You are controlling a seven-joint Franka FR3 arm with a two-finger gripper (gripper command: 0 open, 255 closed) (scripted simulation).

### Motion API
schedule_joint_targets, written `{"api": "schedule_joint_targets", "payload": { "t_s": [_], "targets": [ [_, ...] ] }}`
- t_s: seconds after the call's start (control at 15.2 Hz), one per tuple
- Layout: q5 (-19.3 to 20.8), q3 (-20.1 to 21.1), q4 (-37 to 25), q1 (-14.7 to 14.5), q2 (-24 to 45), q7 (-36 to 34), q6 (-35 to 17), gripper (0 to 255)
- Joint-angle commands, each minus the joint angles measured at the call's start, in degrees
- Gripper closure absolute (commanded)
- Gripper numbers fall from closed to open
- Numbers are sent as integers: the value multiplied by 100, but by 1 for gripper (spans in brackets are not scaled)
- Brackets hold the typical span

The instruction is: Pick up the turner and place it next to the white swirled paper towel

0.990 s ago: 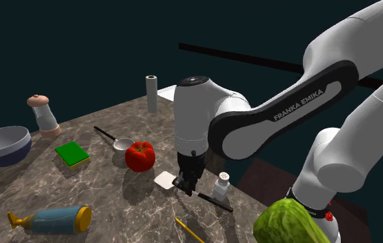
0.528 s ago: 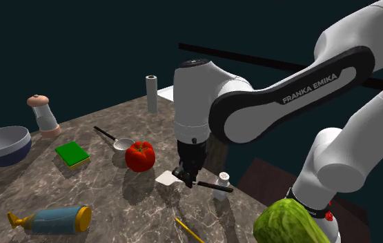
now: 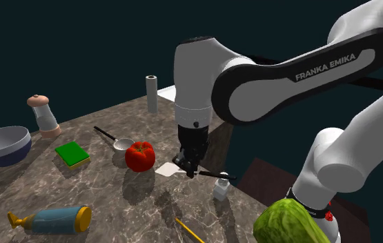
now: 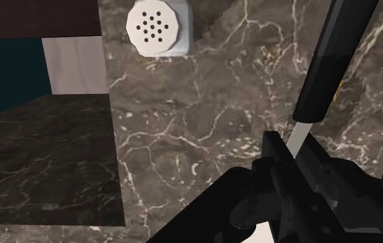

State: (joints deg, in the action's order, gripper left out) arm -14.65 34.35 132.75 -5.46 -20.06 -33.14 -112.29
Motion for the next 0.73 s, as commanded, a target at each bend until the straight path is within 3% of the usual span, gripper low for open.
{"api": "schedule_joint_targets", "payload": {
  "t_s": [0.0,0.66],
  "targets": [
    [-3,-28,-116,-5,-52,-6,166,255],
    [32,-184,-754,13,-214,-12,960,255]
  ]
}}
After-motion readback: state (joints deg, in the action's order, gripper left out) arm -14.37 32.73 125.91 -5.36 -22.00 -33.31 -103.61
